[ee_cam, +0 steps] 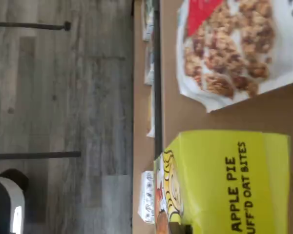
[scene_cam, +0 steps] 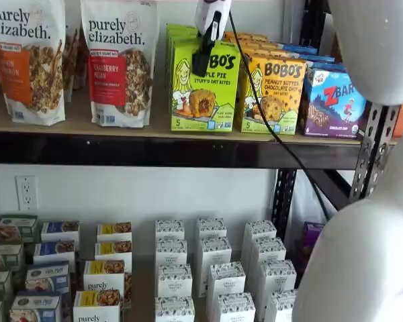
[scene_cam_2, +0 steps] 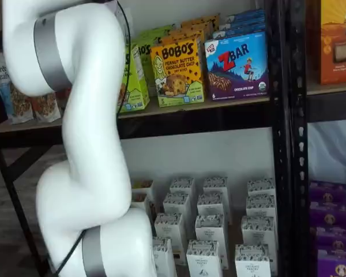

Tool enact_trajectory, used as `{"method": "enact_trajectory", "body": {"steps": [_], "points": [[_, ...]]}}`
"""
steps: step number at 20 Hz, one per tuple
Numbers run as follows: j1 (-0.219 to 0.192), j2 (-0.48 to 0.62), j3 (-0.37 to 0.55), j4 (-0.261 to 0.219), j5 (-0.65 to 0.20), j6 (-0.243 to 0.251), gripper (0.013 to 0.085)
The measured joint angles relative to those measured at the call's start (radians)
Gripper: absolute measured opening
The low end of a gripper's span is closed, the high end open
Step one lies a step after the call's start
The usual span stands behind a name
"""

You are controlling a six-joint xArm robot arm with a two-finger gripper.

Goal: Pick the green box on the top shelf, the fourth from the left

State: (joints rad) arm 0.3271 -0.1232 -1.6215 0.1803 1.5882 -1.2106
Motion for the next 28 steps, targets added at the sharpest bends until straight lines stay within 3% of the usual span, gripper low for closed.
{"method": "enact_trajectory", "body": {"steps": [8,28], "points": [[-0.004,-0.103,0.070,0.015,0.086,0.004,0.0290],[0.009,-0.394,0.295,0.050,0.168,0.035,0.0290]]}}
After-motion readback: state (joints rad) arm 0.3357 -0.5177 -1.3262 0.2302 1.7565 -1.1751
